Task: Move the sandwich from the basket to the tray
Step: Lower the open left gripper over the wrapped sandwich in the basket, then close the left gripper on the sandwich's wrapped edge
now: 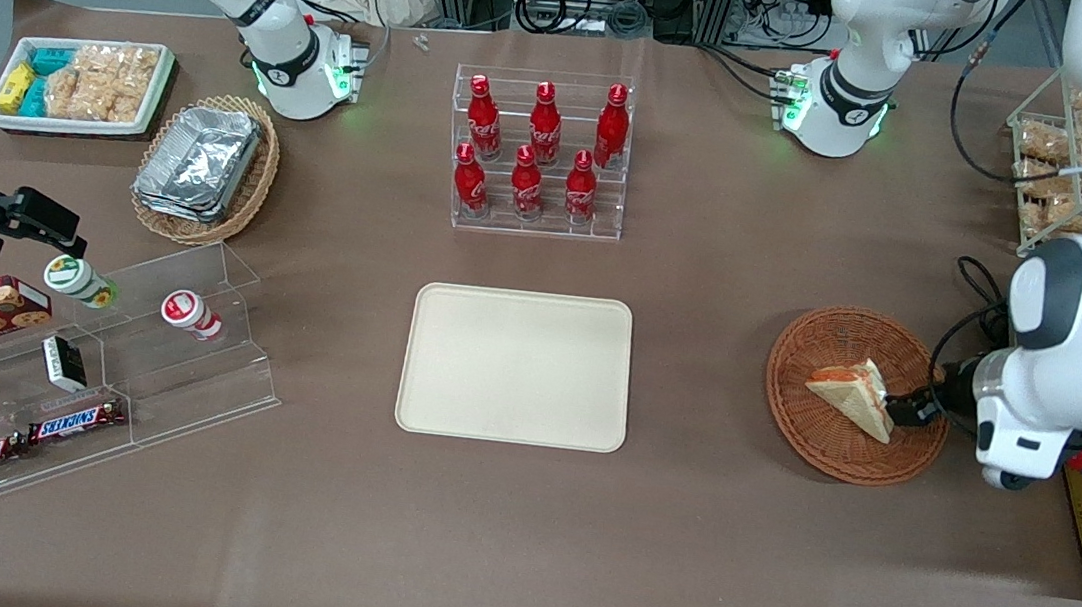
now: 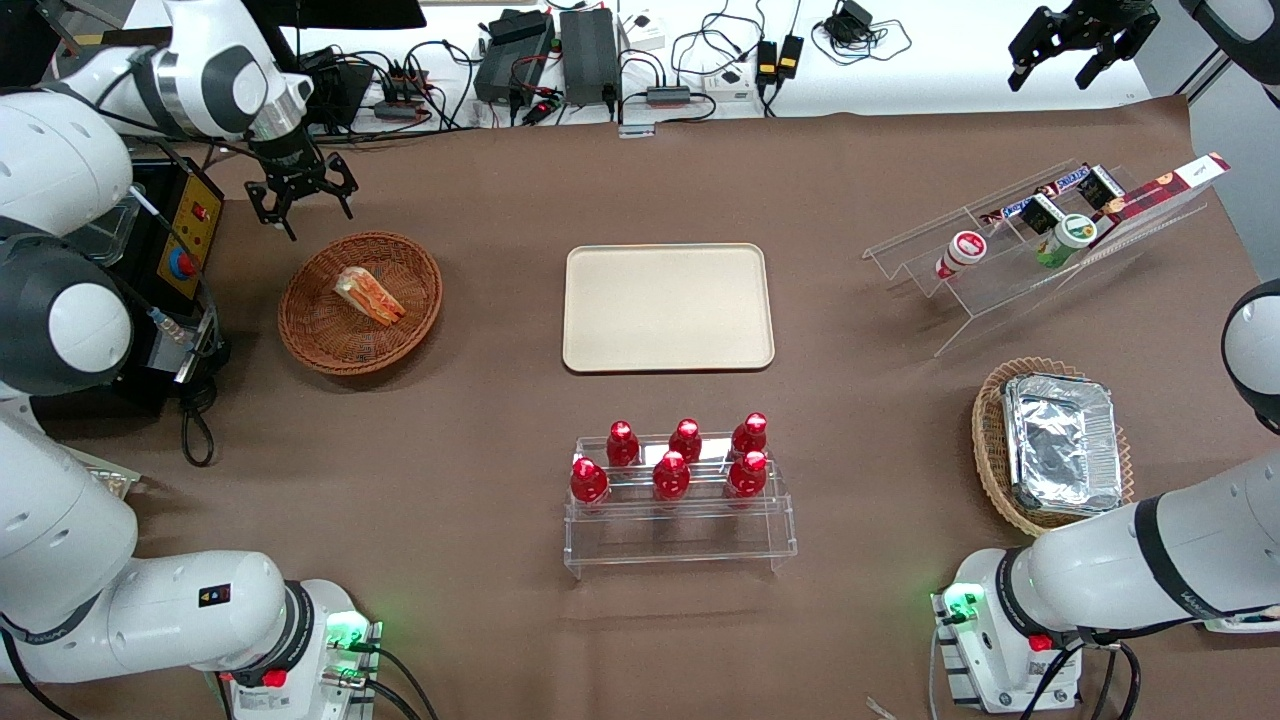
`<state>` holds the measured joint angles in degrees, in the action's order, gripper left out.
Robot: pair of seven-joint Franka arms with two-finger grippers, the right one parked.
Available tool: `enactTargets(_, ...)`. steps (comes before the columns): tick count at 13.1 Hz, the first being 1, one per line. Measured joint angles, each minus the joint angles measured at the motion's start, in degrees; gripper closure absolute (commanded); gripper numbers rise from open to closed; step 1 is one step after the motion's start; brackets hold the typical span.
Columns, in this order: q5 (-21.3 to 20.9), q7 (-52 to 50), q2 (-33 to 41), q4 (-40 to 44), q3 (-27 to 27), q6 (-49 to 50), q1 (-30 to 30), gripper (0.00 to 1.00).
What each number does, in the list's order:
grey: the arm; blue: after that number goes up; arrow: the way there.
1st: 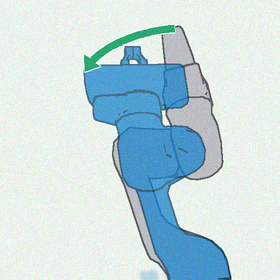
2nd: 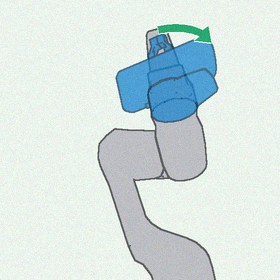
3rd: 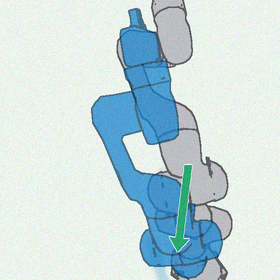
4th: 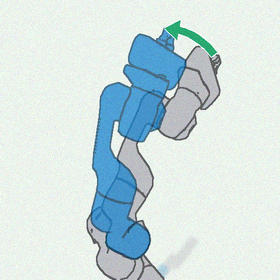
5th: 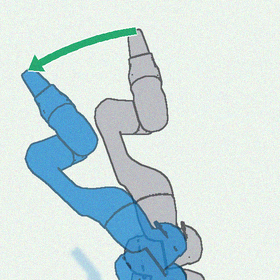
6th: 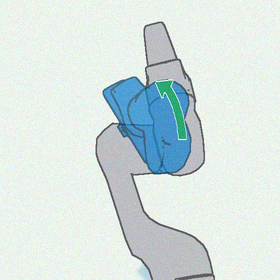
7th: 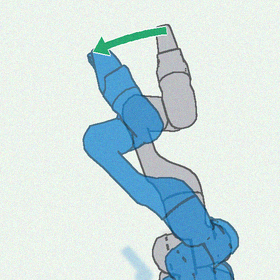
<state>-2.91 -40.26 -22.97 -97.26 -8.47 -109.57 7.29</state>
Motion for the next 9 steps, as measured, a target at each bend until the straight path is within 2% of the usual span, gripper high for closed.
enactTargets(3,0.0,-2.7,-3.7,0.0,0.1,-1.5,2.2,0.01)
enactTargets(9,1.1,-6.8,-4.2,-1.1,-0.3,-1.6,3.2,0.01)
